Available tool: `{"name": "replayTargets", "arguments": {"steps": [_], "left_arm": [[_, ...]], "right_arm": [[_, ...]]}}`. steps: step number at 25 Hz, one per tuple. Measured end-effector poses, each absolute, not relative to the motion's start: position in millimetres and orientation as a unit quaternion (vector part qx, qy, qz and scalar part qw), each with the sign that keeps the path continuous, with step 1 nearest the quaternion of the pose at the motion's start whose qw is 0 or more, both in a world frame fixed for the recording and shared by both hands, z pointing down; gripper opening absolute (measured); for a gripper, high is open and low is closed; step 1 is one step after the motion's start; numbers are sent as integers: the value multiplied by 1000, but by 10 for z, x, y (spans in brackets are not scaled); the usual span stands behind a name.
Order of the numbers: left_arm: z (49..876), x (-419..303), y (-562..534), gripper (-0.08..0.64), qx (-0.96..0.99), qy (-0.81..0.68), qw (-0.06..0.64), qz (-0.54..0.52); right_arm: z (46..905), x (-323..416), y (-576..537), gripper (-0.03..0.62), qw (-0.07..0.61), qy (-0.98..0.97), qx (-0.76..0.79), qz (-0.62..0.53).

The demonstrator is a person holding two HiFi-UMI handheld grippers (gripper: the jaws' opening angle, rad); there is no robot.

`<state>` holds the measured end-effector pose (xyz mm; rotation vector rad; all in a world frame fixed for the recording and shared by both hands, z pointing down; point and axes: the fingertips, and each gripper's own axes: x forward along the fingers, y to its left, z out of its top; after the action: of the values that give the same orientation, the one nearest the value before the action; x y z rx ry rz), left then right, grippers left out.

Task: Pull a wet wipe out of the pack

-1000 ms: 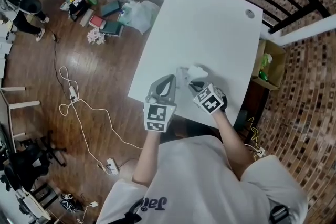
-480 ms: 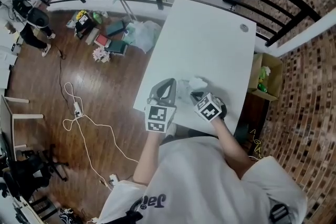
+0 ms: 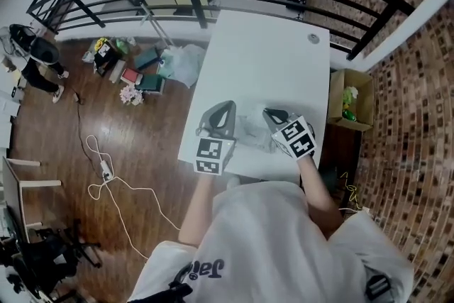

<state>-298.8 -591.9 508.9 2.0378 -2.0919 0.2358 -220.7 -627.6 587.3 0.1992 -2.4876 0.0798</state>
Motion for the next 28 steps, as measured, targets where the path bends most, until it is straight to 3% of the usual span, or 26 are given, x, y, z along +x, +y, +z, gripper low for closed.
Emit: {"name": "replayTargets", "arguments": {"steps": [6,17,21,28], "left_arm": [[5128,-2668,-6171,15,731,-669,112,75],[5477,-1619,-6338,15,820,-542,147,107],[5489,-1670,-6234,15,817,-544,152,110],[5468,-1878,-5859,15,798,-575,166,73]], "right_arm": [[5712,-1705,-6591,-2,294,-940,164,50],[6908,-672,-6514,5,379,-868,265,184],[7148,-671,-6208,97,398,-860,251,195],[6606,-968,-5799,98,366,-893,232,124]]}}
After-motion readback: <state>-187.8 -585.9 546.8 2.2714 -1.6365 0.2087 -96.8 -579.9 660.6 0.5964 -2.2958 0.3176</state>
